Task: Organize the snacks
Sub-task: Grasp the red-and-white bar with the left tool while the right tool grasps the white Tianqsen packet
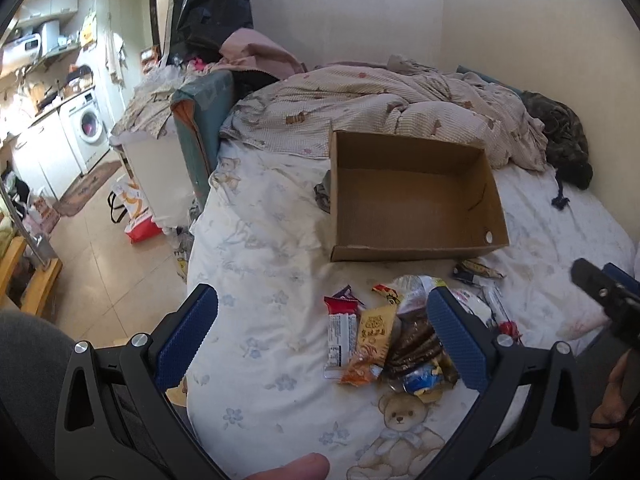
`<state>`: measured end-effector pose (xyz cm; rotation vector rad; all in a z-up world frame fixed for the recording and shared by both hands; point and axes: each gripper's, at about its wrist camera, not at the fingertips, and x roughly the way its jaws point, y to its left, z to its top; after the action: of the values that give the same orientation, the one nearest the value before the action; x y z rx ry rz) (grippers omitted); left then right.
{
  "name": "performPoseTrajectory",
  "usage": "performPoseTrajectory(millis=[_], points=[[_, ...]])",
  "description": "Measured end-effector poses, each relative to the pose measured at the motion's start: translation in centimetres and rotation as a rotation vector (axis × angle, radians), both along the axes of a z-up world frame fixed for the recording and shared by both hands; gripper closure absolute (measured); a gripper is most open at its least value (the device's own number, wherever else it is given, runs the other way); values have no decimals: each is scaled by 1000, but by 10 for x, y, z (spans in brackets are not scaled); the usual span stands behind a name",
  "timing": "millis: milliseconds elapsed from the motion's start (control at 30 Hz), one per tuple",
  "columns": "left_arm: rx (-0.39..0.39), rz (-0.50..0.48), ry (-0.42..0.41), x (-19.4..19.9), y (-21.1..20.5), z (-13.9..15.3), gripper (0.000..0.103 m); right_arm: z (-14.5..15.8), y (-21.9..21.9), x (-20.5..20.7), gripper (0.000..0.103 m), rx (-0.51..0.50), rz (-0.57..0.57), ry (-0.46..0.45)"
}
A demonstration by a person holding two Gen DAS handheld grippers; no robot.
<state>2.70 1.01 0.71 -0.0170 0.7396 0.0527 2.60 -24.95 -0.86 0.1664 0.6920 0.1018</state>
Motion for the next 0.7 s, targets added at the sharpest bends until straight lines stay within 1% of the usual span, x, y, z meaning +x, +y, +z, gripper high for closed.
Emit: performPoseTrajectory(millis=[100,167,267,300,367,400,467,500,533,600,700], points=[[30,7,30,18,4,3,0,6,-13,15,0,42,12,29],[31,-1,71,34,7,3,0,6,-26,28,0,103,16,68],[-2,11,159,57,16,-6,0,-8,-43,51,0,228,30,175],[-8,19,189,63,19,-11,0,-17,-47,60,0,287,42,226],[-41,31,268,76,25,-25,0,-32,-48,72,0,361,54,305],[-59,41,298,80,28,-32,0,-41,-47,78,2,401,67,346],[-79,67,336,85,34,-43,0,-55,-40,86,12,470,104,415],[-83,76,347,86,36,-48,0,-65,-32,90,22,500,129,468],[-88,83,362,87,38,-54,0,-69,-26,94,29,505,140,498],[-109,86,387,88,40,-61,0,-82,-6,100,37,478,176,577],[-134,81,408,88,40,-67,0,-92,20,106,44,432,232,632]])
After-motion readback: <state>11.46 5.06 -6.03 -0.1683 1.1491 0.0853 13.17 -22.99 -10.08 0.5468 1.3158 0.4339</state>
